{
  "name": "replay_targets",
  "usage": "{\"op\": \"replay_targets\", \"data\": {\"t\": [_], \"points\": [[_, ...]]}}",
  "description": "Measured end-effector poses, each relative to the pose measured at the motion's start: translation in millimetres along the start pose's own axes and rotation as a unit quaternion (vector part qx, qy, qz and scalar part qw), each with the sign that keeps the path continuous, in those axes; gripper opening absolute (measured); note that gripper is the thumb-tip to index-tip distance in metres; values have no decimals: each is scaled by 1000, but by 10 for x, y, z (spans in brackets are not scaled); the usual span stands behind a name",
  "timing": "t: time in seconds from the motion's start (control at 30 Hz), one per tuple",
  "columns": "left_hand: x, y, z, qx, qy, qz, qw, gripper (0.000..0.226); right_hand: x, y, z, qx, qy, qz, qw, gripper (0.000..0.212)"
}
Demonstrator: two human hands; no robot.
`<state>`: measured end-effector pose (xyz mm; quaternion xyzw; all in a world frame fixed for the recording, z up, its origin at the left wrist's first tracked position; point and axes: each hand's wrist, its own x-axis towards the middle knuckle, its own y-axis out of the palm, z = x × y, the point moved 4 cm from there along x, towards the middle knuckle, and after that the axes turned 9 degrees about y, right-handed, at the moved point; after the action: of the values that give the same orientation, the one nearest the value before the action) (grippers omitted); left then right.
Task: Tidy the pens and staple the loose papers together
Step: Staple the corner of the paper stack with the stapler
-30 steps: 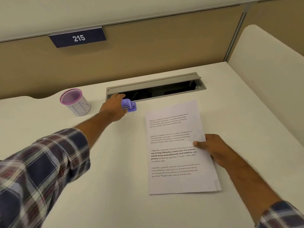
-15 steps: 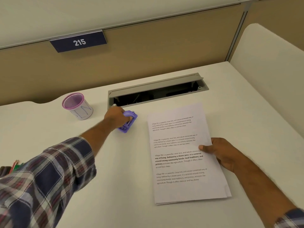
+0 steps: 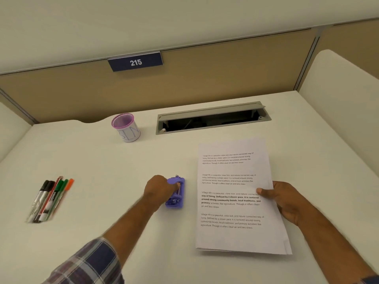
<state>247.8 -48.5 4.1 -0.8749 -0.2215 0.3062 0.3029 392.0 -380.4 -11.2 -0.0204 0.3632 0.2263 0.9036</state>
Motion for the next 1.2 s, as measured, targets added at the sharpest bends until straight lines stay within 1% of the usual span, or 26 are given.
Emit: {"op": "replay_targets", "data": {"t": [0.13,0.27,0.4,0.63,0.77,1.0,1.13,1.2], "points": [[-330,177,85,11,15,-19,1000,22,-104,20,-82,-26,9,-1,1000,21],[-539,303,81,29,39,-43,998,30,-185,55,-159,-55,17,2,998,21],[-655,382,116,44,32,-60,997,35,-240,57,-219,-73,25,5,997,21],[-771,372,143,17,37,-103,994,28,-257,54,-300,-90,35,-9,995,21],[-812,366,174,-21,45,-121,991,34,-236,124,-338,-82,41,-13,996,13],[-815,352,205,-49,38,-122,991,36,-224,168,-375,-60,47,-24,997,11],[-815,359,240,-62,36,-125,990,39,-220,180,-408,-28,62,-5,998,13],[-813,365,255,-67,35,-126,989,41,-214,190,-418,-35,61,-2,998,12]]}}
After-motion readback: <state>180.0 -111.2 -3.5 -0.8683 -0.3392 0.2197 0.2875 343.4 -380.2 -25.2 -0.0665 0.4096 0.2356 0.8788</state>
